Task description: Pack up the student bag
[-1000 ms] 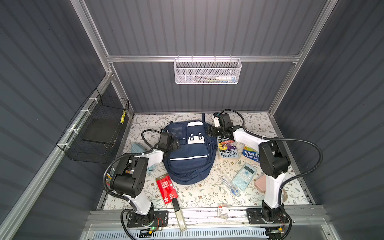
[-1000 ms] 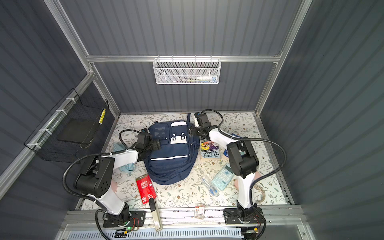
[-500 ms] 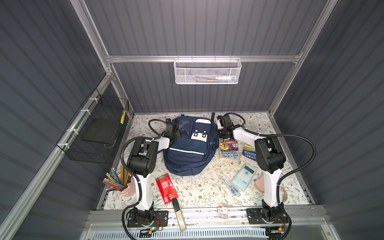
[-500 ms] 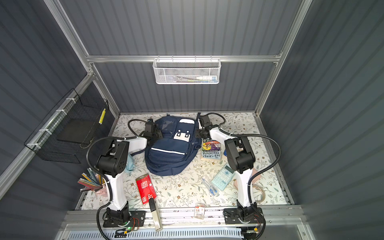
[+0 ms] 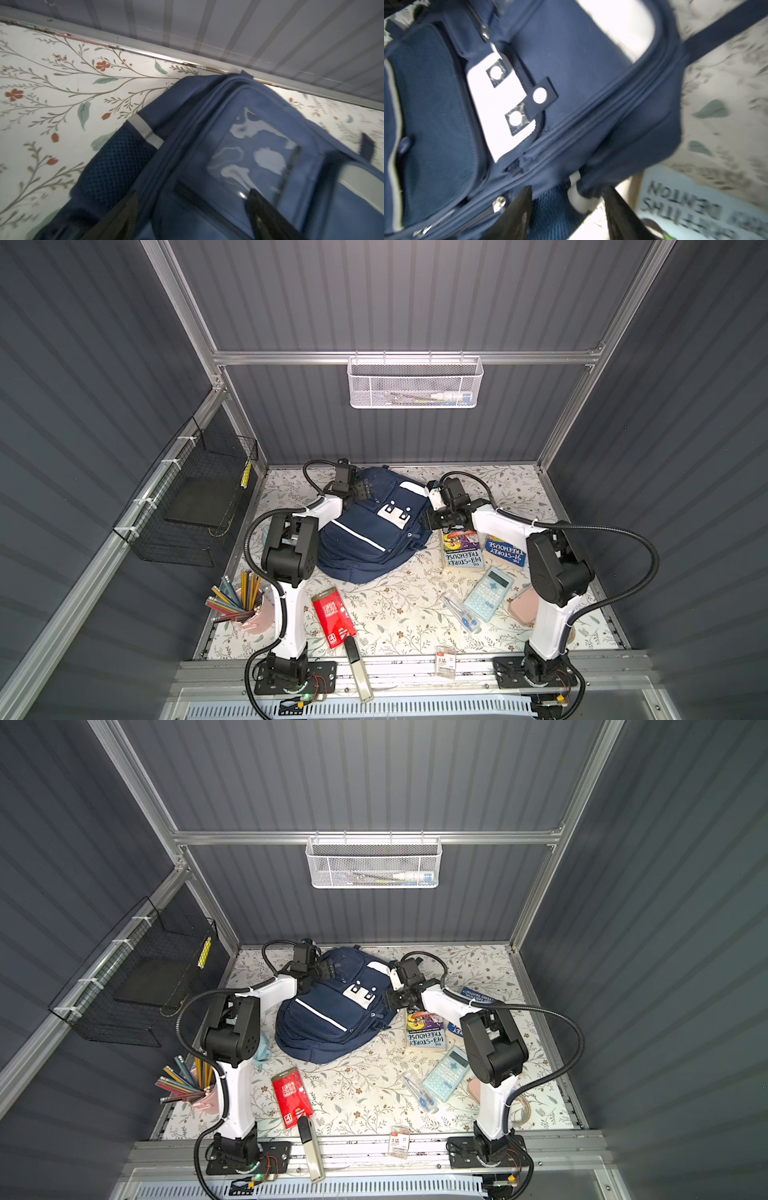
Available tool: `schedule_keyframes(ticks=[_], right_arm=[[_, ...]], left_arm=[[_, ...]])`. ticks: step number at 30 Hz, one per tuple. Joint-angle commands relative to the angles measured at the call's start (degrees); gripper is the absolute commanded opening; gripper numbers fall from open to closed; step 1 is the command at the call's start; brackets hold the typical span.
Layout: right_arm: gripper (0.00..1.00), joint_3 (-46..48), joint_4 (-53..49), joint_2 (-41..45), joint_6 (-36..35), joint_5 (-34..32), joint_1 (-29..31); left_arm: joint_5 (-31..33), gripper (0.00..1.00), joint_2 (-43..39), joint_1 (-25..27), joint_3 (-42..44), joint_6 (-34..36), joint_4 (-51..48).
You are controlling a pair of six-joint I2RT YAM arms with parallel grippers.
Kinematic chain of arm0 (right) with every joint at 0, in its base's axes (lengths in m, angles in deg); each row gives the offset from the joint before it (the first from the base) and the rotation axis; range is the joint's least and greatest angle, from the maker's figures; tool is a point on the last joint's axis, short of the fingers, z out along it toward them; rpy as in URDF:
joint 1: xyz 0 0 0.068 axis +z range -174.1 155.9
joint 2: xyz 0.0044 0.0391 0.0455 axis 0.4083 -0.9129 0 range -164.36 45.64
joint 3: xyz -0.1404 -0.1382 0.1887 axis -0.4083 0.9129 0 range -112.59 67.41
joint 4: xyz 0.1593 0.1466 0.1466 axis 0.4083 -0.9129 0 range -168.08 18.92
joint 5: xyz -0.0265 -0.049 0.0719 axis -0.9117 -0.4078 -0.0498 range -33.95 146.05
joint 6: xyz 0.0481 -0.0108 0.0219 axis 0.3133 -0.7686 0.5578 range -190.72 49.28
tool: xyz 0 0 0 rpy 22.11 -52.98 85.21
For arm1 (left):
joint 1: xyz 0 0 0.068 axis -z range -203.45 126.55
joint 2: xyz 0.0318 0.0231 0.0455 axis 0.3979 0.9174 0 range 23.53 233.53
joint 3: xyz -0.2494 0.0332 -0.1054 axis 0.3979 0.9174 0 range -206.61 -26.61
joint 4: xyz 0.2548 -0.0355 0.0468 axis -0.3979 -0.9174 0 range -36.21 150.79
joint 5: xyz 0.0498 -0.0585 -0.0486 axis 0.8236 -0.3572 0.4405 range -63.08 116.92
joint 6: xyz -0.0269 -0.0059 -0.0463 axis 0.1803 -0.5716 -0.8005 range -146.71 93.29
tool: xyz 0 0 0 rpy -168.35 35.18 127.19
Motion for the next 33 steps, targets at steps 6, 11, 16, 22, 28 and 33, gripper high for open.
schedule_keyframes(ticks=[6,11,16,22,28,33], right_arm=[[0.58,4.04,-4.3,6.38,-36.04,9.07,-0.55],[0.54,5.88,-5.56,5.26,-55.99,4.31,1.5],[0.58,7.81,-1.72,2.43,-65.19,-2.14,4.28],[0.6,13.02,11.03,0.81,-72.14,-4.68,5.1],[0.52,9.41,10.46,-4.17,-77.08,-5.62,4.96],[0.12,7.83,5.6,-3.92,-75.76,-2.52,5.27]], left_arm=[[-10.14,0.85,-21.86,1.82,17.32,-3.69,0.22],[-13.9,0.78,-34.1,5.41,30.37,-8.08,0.25],[-13.81,0.75,-38.05,6.14,42.15,-11.69,4.08],[-16.13,0.71,-34.99,6.14,46.66,-14.05,9.99],[-14.88,0.7,-31.32,6.05,45.84,-12.46,10.68],[-14.06,0.68,-29.86,6.01,43.1,-11.17,10.14]])
